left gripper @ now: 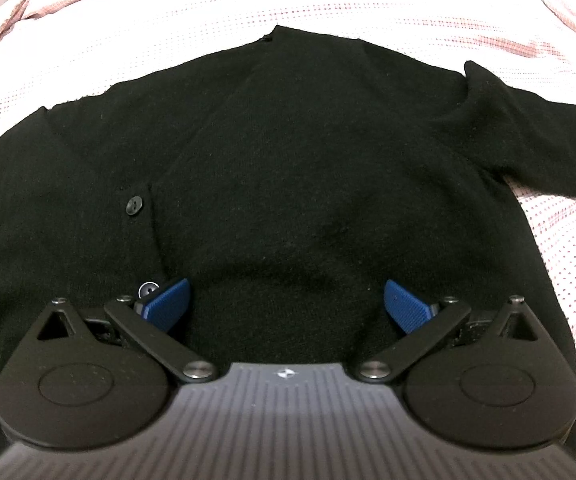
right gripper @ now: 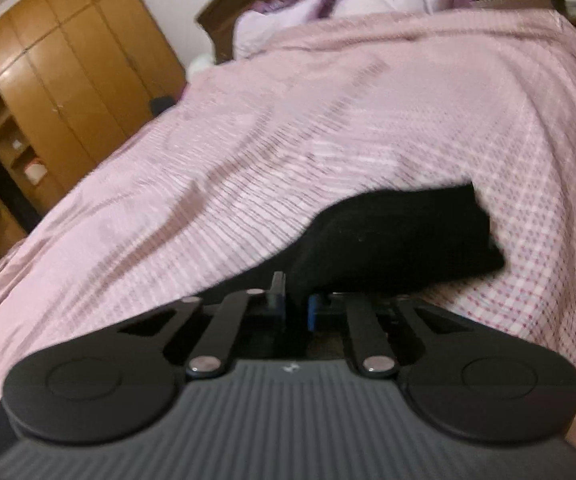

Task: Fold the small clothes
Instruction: 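Lift the sleeve with the right gripper and fold it across the cardigan body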

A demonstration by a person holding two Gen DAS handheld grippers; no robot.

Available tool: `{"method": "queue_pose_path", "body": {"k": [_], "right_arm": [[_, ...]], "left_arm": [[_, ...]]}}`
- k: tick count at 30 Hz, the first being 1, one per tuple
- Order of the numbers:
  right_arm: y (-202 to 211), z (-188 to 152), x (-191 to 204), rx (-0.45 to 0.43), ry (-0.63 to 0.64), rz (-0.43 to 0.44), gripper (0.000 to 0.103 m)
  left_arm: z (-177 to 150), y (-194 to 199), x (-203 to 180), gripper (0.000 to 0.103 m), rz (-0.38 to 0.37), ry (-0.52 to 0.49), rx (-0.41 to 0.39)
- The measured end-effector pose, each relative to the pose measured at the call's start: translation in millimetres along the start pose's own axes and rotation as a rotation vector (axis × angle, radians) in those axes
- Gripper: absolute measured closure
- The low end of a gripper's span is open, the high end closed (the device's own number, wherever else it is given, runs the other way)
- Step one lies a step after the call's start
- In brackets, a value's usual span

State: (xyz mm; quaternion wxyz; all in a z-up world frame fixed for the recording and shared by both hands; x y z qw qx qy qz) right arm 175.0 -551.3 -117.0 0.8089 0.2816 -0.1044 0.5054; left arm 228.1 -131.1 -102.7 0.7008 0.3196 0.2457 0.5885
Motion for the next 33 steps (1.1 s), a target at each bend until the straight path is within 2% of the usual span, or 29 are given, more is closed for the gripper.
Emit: {"method": "queue_pose_path", "body": {"k": [10,20,26,33], "right_arm": [[23,19,32,-0.069,0.028,0.119,0.093],[46,26,85,-0.088,0.082,0.274,0.093],[61,28,124,-0.085,0.101,0.38,0.093],[71,19,167,-0.052,0.131,0.469,0.093]], "left_arm": [[0,0,0,0.0,0.0,0.0,0.0],[1,1,1,0.0,-0.004,0.0,0.001],[5,2,4,0.0,-0.008,0.015,0.006],[11,14,17,0.0,-0.036,0.078,0.01]]}}
Point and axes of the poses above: each gripper's, at about its wrist camera, not at the fingertips, and y roughly against the way its jaws point, x to its left, z to its top, the point moved 1 cm from there along -y, roughly the way its jaws point, and after that the axes turned 11 degrees about -x, right-handed, at the moved point
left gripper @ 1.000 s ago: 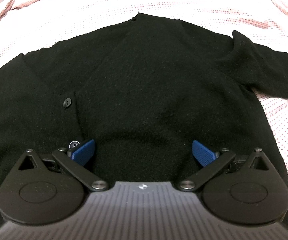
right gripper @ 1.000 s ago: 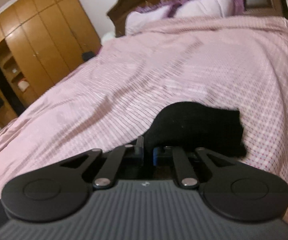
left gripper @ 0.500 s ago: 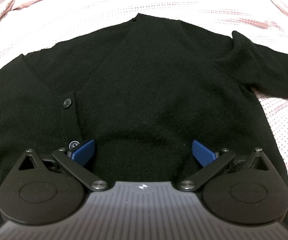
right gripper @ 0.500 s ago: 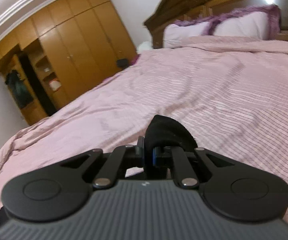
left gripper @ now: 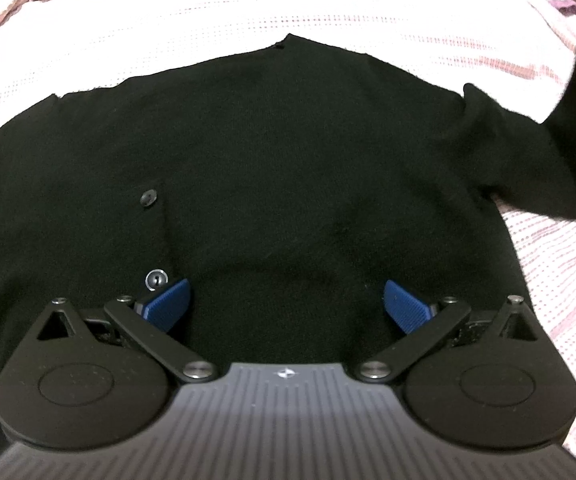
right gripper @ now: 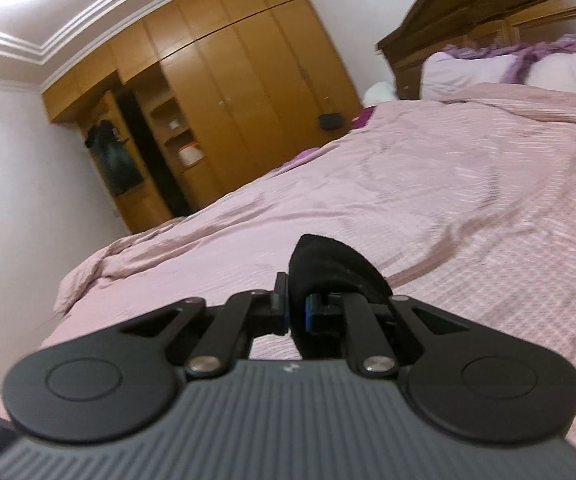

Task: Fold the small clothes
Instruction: 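Lift the sleeve with the right gripper and fold it across the cardigan body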

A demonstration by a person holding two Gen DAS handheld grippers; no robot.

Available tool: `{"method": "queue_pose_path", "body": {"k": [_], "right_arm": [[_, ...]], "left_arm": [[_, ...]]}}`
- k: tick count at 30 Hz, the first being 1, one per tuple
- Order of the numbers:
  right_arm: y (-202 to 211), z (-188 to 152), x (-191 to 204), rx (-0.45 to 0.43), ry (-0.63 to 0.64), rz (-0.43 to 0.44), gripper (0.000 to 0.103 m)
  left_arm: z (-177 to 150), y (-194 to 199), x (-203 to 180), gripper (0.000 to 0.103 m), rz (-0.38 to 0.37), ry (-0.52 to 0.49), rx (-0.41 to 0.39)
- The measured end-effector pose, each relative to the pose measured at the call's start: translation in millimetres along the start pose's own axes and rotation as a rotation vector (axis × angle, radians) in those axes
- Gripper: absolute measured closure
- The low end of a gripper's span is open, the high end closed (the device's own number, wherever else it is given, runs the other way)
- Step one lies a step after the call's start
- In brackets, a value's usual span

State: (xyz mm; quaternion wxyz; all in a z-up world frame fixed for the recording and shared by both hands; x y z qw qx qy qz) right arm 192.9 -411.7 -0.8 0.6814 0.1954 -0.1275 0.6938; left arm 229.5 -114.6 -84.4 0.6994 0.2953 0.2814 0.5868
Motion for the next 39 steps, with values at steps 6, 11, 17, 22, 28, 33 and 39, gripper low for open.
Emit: {"method": "queue_pose_path", "body": {"k": [6,11,17,22,28,33,39], "right_arm": [[-11,-7,30,0.043,0.029,0.042,0.093],[-17,-13,56,0.068,0.052,0.088,0.093],[-22,-17,89,0.088,0.068,0.159,0.093],[-26,-28,120,0.124,0.065,0.229,0.093],[-37,-56,157,0.201,0.043,0.3,0.093],[-48,-91,180,0.295,0.019,0.34,0.093],[-66,-143,194,0.419,0.009,0.337,0.093]], "left_arm": [[3,16,12,0.0,0.015,0.02,-0.03],[4,32,28,0.0,0.041,0.035,-0.055],[4,50,52,0.0,0.097,0.061,-0.086],[-1,64,70,0.0,0.136,0.087,-0.104],[-8,81,92,0.0,0.189,0.109,-0.136],[-17,90,114,0.0,0.234,0.135,-0.146],[-28,91,142,0.0,0.257,0.191,-0.134]]}}
Point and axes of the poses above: each gripper's, at about its wrist camera, not at the fingertips, and y roughly against the way its jaws point, x to its left, z to its top, the point moved 1 cm from there along -y, roughly the way its jaws point, and after that the axes turned 11 degrees about -x, right-handed, at the moved point
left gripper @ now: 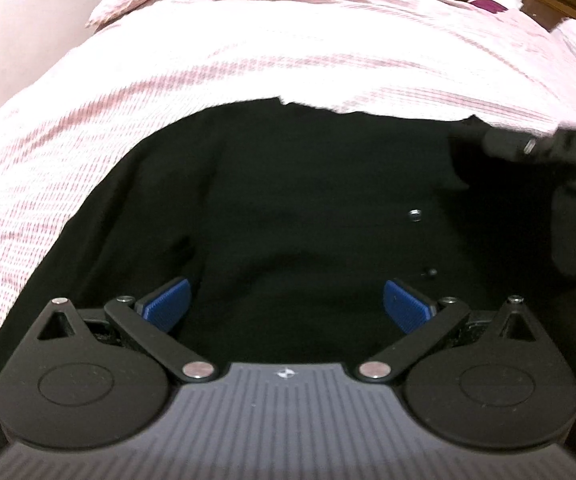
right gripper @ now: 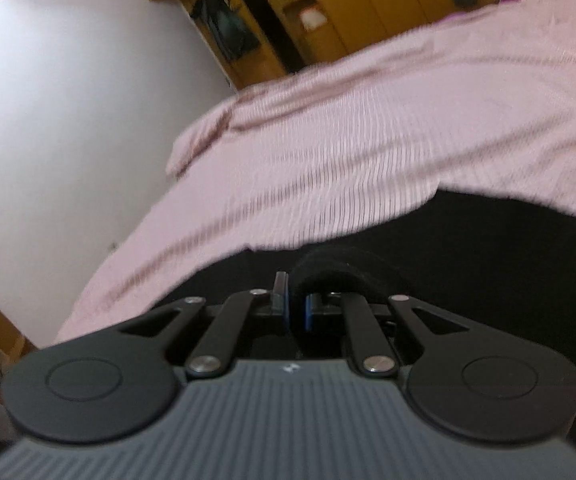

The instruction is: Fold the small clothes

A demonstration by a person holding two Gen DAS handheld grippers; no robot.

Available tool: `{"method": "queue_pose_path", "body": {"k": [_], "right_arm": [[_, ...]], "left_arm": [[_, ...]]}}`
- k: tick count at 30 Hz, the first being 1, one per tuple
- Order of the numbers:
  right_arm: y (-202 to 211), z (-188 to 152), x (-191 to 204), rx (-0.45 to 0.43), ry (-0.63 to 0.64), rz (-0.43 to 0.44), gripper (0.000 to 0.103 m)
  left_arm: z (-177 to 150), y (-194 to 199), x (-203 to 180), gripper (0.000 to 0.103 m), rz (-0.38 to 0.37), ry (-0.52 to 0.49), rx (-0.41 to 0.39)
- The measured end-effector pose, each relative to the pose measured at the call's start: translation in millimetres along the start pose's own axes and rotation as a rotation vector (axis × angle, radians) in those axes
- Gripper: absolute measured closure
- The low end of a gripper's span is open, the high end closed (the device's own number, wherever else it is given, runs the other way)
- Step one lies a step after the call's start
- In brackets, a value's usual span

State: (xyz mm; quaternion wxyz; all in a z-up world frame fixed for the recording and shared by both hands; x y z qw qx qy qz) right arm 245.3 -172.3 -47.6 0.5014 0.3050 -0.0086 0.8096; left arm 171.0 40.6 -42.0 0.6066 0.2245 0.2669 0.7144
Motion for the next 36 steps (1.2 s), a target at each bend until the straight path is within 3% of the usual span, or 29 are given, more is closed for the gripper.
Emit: {"method": "queue_pose_path", "body": {"k": [10,12,14,16,24,32,36], "right_arm": [[-38,-48,1,0.166,0.0,-0.024,0.087],[-33,-50,5,0.168,0.013,-0.023,0.073],[-21,-50,9,0.17,0.027,-0.007,0.051],[-10,-48,15,0.161,0.045,0.0,0.034],[58,-40,-2,0.155,0.053,-0.039,0.033],[97,-30,-48,0.111,0.052,-0.275,0.033],[103,-35,-63,0.105,0.037,-0.336,0.033]], "left_arm": [[-6,-10,19,0.0,0.01,0.04,0.017],[-5,-9,20,0.0,0.008,0.042,0.013],[-4,-8,19,0.0,0.007,0.04,0.007],[-2,-7,18,0.0,0.005,0.037,0.002],[9,-2,-10,0.0,-0.032,-0.037,-0.036],[20,-14,-71,0.0,-0.088,-0.205,-0.065],[22,-24,-103,0.0,-0.12,-0.302,-0.08]]}}
Point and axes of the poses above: each gripper's, at about its wrist camera, not at the fingertips, and y roughly against the way its jaws point, x to its left, z to its top, the point moved 1 cm from there along -y, roughly the way its jaws point, and after that the axes turned 11 degrees about -x, right-handed, at the moved point
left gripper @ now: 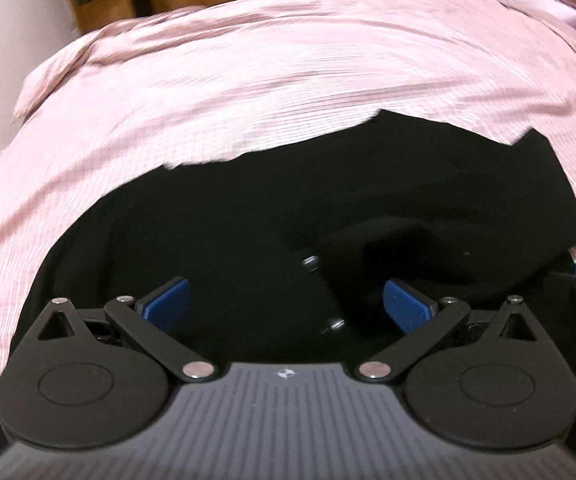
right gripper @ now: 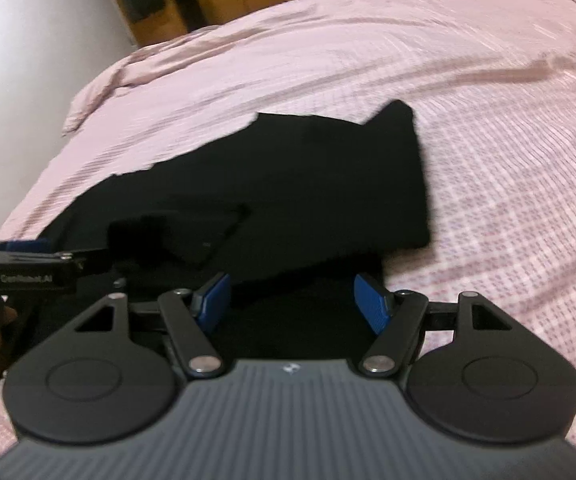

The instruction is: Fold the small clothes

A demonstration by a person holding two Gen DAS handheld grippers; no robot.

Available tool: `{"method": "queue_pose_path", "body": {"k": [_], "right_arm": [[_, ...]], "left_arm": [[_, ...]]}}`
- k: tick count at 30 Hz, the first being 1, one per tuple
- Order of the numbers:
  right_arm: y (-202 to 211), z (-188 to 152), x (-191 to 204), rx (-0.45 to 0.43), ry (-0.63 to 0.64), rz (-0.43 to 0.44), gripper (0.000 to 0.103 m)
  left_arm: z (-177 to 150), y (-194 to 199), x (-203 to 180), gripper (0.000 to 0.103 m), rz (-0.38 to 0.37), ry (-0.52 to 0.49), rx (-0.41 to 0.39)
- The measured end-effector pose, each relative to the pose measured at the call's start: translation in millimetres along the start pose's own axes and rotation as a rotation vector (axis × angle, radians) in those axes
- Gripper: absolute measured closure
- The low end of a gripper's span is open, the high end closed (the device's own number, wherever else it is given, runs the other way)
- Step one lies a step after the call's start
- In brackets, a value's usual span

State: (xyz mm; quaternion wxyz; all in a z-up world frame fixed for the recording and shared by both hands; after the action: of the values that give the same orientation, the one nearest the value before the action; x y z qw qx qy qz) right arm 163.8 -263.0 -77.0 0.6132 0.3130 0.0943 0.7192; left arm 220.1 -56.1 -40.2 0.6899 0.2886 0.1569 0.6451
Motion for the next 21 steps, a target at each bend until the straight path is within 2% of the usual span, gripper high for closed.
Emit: {"method": "queue_pose_path", "body": {"k": [5,10,12,13,14,16,19,21], "right_arm": [[-2,-7,-9,0.003,-0.001,-0.041,0.033],[-7,-14,-15,0.022,-0.009,-0.046,0.033],[-10,-15,-14,0.024,0.0,-0.046,0.033],[-12,-16,-15,0.022,0.004,-0.046,0.033],[-13,-17,-14,0.021,0.006,-0.047,0.033],[-15,-18,-14,0.019,0.014,-0.05,0.032],[-16,-20,-11,0.014,0.033,-0.057,0.031],[-16,-21,-9,0.013,0.042,-0.063,0.031]], "left_arm": [[3,-23,-28,0.0,0.0,-0.112,-0.024],[-2,-47,-47,0.001,0.023,-0.184,-0.121],[-3,-53,-51,0.013,0.013,-0.192,-0.169],[-3,-54,-51,0.028,0.0,-0.191,-0.184],[-2,-56,-51,0.051,-0.014,-0.184,-0.189],[0,-57,-47,0.076,-0.062,-0.136,-0.179],[4,-51,-36,0.089,-0.085,-0.073,-0.222],[9,-41,-26,0.091,-0.075,-0.032,-0.267]]}}
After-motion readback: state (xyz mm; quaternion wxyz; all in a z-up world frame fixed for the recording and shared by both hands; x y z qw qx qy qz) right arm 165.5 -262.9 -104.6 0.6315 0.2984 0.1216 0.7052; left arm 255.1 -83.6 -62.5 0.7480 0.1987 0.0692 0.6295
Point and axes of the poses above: each gripper's, at about its wrist camera, not at the fingertips, and y roughly against the way its jaws point, x to its left, z to its top, the point moved 1 cm from there along -y, roughly the way its jaws point, and after that the axes turned 11 degrees about -x, right-handed, at the moved point
